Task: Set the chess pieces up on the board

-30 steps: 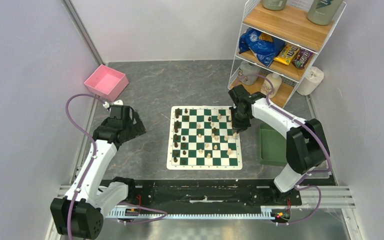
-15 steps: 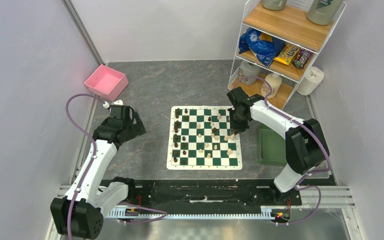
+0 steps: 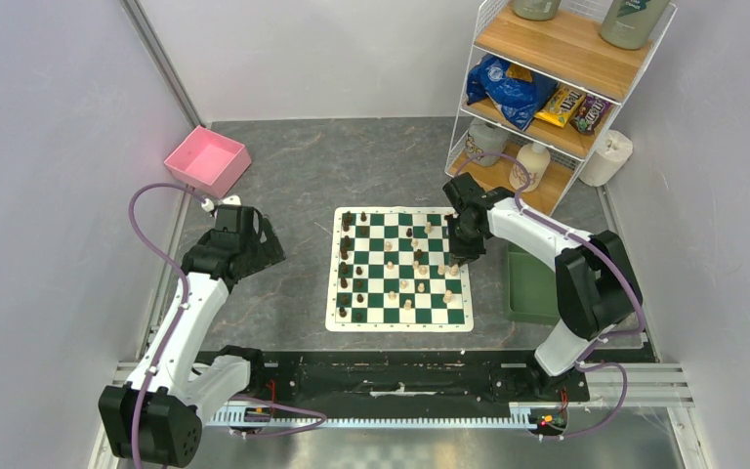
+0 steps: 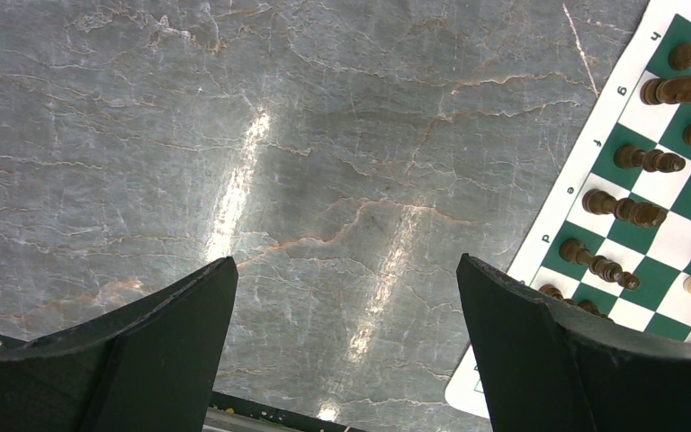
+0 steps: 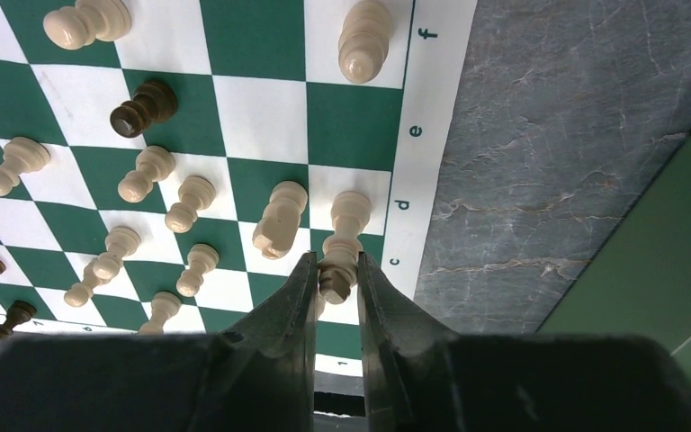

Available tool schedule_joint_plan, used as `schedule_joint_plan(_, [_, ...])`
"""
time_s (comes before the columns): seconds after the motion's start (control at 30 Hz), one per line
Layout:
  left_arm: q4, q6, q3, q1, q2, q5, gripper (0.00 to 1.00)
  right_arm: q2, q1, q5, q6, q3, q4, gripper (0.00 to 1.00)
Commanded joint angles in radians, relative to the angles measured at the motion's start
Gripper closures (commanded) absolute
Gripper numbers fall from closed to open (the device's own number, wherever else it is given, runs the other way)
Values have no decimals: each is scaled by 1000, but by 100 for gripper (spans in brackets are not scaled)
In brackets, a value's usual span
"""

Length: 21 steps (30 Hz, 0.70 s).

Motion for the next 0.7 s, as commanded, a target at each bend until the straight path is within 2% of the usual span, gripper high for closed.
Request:
schedule_joint_plan(0.0, [1, 19, 40, 2, 3, -1, 1, -19, 5, -1, 1, 2, 5, 69])
schedule_joint_plan(0.1, [1, 19, 40, 2, 3, -2, 1, -43, 5, 4, -6, 26, -19, 58])
schedule_joint_plan(0.2, [1, 19, 40, 2, 6, 1, 1, -73, 5, 29, -14, 57, -56, 51])
schedule_joint_plan(0.43, [1, 19, 41, 2, 4, -1, 1, -192, 32, 28, 2, 58, -109, 45])
schedule_joint_plan(0.67, [1, 19, 41, 2, 5, -1, 1, -248, 161, 25, 116, -72, -72, 43])
